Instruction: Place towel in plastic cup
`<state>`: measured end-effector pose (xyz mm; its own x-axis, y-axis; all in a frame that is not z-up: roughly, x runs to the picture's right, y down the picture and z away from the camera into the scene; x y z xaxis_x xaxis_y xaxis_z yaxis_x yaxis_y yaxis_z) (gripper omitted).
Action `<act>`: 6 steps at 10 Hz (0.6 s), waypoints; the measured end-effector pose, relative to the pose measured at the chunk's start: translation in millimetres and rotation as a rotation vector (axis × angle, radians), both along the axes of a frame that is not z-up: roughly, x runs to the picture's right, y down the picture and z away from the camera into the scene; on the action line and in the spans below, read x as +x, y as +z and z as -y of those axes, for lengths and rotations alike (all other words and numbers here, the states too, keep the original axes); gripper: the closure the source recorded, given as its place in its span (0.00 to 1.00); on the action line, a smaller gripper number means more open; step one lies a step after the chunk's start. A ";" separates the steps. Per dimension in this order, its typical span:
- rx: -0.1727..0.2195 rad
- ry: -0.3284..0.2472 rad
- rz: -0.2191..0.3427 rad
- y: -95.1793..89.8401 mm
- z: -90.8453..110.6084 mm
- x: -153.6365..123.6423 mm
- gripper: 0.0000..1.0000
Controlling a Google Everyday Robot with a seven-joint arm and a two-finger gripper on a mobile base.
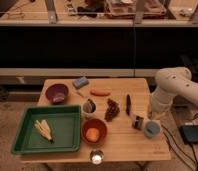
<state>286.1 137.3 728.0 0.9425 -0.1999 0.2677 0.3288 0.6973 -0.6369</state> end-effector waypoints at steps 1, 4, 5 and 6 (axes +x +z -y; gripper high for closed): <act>0.000 0.002 -0.010 -1.6 -0.8 2.1 1.00; -0.014 0.007 -0.045 -7.4 -3.9 7.3 1.00; -0.017 0.011 -0.052 -10.5 -6.3 11.4 1.00; -0.020 0.014 -0.060 -15.3 -10.3 16.4 1.00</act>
